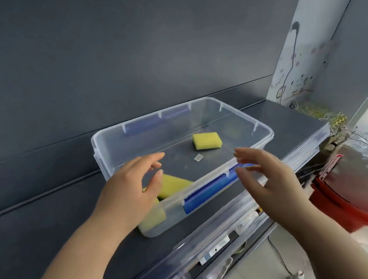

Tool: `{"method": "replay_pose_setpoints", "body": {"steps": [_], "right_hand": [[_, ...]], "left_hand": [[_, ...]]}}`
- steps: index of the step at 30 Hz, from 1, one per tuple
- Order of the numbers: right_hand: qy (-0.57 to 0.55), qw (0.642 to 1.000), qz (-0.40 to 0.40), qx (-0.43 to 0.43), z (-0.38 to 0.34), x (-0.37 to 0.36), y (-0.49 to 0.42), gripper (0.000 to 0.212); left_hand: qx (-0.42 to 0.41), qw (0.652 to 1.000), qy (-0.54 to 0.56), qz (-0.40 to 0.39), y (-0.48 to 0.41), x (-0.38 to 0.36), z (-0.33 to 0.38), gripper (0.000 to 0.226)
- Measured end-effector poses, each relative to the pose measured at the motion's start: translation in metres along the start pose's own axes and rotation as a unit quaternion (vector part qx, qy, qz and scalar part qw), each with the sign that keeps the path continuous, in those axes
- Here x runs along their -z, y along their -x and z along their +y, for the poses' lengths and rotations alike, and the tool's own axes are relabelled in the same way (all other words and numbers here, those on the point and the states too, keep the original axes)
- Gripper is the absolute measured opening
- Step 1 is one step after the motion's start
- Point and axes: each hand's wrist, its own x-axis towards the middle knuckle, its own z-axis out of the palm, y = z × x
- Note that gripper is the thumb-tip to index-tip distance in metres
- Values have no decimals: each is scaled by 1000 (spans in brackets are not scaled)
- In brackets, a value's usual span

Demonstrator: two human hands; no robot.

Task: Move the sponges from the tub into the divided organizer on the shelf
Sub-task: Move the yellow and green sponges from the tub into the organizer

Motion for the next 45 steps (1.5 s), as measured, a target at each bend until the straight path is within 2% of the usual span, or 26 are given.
{"method": "replay_pose_setpoints", "body": {"steps": [6,9,12,16,19,22,25,27,29,33,36,39,41,45], "right_hand": [[-9,992,-111,63,58,6,-110,30],[35,972,-211,97,85,-7,-165,32],[133,924,-338,118,108,-37,-224,42],[325,816,-463,117,137,-84,-273,63],[415,750,-494,144,149,-110,-282,73],[434,742,-475,187,153,-128,-276,83],[433,735,-481,201,157,-132,-269,102],[429,725,-502,195,157,-127,-266,98],[397,741,-509,185,149,-116,-268,86],[190,860,-440,177,114,-73,-275,71],[49,917,-352,179,97,-31,-259,67],[-13,934,-309,178,100,-8,-230,70],[-27,936,-307,170,109,-4,-216,68],[-76,940,-301,138,124,-4,-204,63]], "left_hand": [[113,992,-56,11,-42,-32,6,32],[175,980,-93,2,-50,-45,10,32],[222,969,-103,31,-49,-53,18,33],[258,954,-109,108,-42,-58,33,32],[277,945,-123,125,-38,-61,45,32],[299,935,-135,130,-37,-65,48,32],[314,932,-144,111,-44,-71,48,32],[325,930,-158,67,-52,-72,44,32],[336,918,-208,-25,-63,-71,36,34],[346,862,-280,-242,-89,-71,10,46],[367,832,-254,-330,-108,-75,-6,64],[377,776,-275,-424,-119,-81,-17,78],[371,748,-292,-467,-121,-88,-20,77],[362,742,-297,-480,-123,-97,-20,76]]}}
